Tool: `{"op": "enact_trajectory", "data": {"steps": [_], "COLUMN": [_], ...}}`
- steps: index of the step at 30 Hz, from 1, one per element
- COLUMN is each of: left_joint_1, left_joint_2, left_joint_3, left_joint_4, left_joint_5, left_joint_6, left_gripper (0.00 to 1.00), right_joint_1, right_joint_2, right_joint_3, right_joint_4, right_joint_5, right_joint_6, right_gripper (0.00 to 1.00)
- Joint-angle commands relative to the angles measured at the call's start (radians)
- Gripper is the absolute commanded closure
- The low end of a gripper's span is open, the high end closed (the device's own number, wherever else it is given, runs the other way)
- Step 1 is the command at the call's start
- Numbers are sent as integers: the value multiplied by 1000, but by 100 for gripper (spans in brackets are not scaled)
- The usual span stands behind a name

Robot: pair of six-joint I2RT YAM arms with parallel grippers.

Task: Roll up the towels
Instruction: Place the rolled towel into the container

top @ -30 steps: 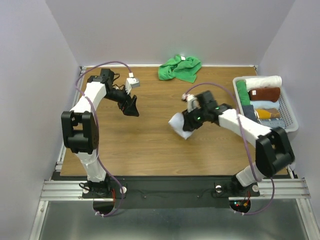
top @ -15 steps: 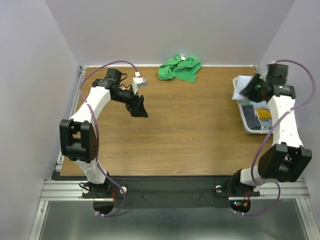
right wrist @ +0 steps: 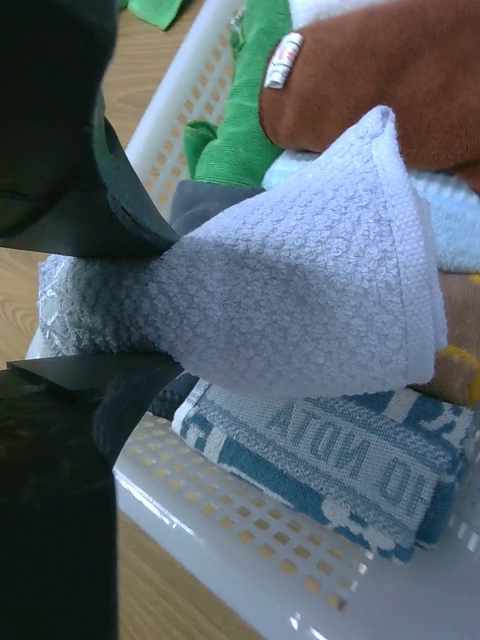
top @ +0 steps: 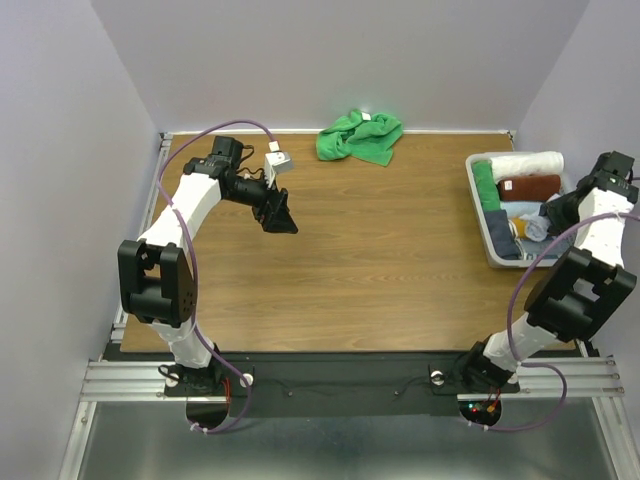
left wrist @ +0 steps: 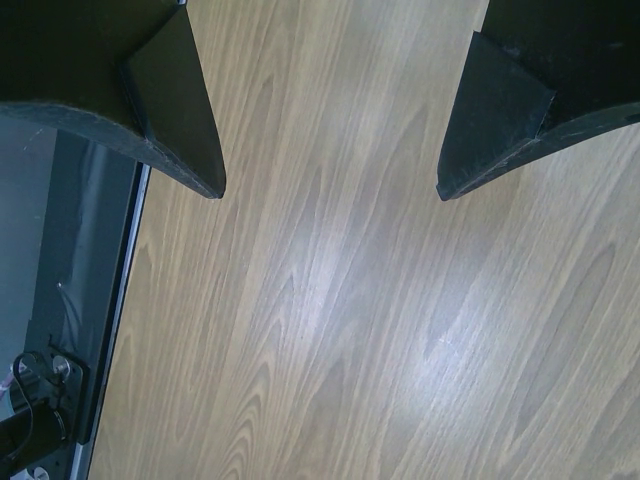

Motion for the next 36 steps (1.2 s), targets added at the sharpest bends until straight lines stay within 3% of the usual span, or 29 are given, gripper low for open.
{"op": "enact_trajectory", "data": {"steps": [1,9,21,25,29,31,34,35,36], "left_joint_1": [-3,-3,-3,-3,-3,-3,-3,-3,-3], "left_joint_2": [-45,-45,-36,-39,-36,-38,-41,-41,-41], "left_joint_3": [-13,-30,-42,-53,-56,-59,-59,-60,-60], "left_joint_4": [-3,-4,-6,-7,-12,-13,-15,-15,-15], "left_joint_5": [25,16,10,10,10,8,7,7,7], "left_joint_6": [-3,3,13,17,21,21,24,24,27], "left_gripper": [1,1,1,1,1,1,1,1,1], "right_joint_1": [-5,-3,-3,-3,-3,-3,-3,-3,-3], "right_joint_2": [32,84,181,184,187,190,182,182,179], "right_joint_3": [41,15,1,-20,-33,-37,-43,-43,-42], "right_joint_4": [50,130,212,252,277,288,295,298,298], "right_joint_5": [57,51,68,33,35,-7,-45,-50,-51], "right_joint_6": [113,233,282,295,314,325,327,327,324], "right_gripper": [99,99,99,87,82,72,40,40,32]}}
